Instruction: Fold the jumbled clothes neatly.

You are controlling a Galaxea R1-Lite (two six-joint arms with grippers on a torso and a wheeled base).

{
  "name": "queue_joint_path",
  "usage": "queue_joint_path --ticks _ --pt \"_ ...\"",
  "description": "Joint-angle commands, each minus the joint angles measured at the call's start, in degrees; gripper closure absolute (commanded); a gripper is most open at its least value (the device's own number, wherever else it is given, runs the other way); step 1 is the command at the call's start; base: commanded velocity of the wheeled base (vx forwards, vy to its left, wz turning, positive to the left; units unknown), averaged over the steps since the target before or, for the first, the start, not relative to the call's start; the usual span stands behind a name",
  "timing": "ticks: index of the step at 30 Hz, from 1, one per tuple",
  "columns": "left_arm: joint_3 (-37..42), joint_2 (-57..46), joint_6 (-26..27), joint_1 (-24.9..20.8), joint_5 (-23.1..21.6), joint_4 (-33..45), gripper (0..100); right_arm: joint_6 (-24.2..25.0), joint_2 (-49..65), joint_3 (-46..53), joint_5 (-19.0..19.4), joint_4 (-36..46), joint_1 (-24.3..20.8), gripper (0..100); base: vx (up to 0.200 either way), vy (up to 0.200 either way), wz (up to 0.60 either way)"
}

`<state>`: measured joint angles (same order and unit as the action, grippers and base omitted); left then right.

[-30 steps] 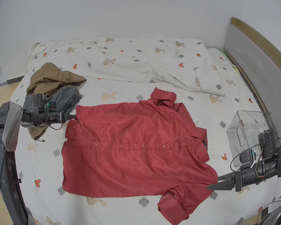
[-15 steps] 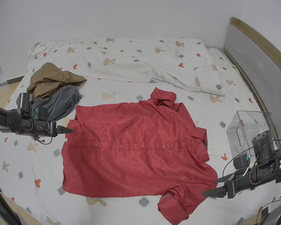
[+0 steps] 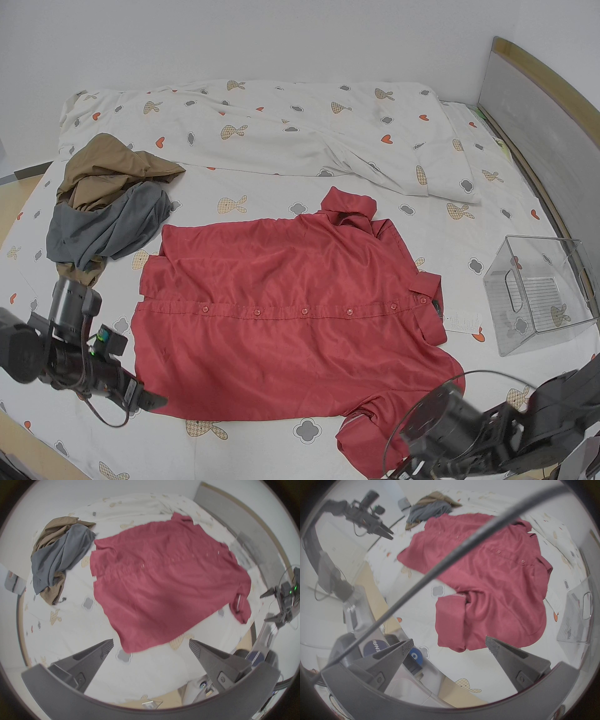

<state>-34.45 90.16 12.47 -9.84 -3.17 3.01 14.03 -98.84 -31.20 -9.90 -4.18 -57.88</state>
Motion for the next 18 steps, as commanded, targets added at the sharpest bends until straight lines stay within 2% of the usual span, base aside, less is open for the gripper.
queue_joint_path --ticks 1,5,8,14,18 --pt "9.6 0.1 0.7 -6.3 5.3 -4.2 0 3.0 -14.4 -3.3 -5.6 -0.1 -7.4 0 0.000 0.000 0.00" --pt "11.7 1.8 0.8 -6.6 5.4 -9.0 0 3.6 -18.1 -5.1 -10.7 0.0 -8.4 0 0.000 0.000 0.00" --pt "12.6 2.3 0.8 -6.6 5.4 -10.5 0 4.4 -19.2 -5.4 -12.8 0.0 -9.4 0 0.000 0.000 0.00" --pt "13.3 2.3 0.8 -6.6 5.3 -10.7 0 6.9 -19.9 -6.7 -13.4 0.0 -9.4 0 0.000 0.000 0.00" --pt "13.3 2.2 0.8 -6.6 5.3 -10.9 0 7.7 -21.4 -7.8 -16.0 0.0 -8.7 0 0.000 0.000 0.00"
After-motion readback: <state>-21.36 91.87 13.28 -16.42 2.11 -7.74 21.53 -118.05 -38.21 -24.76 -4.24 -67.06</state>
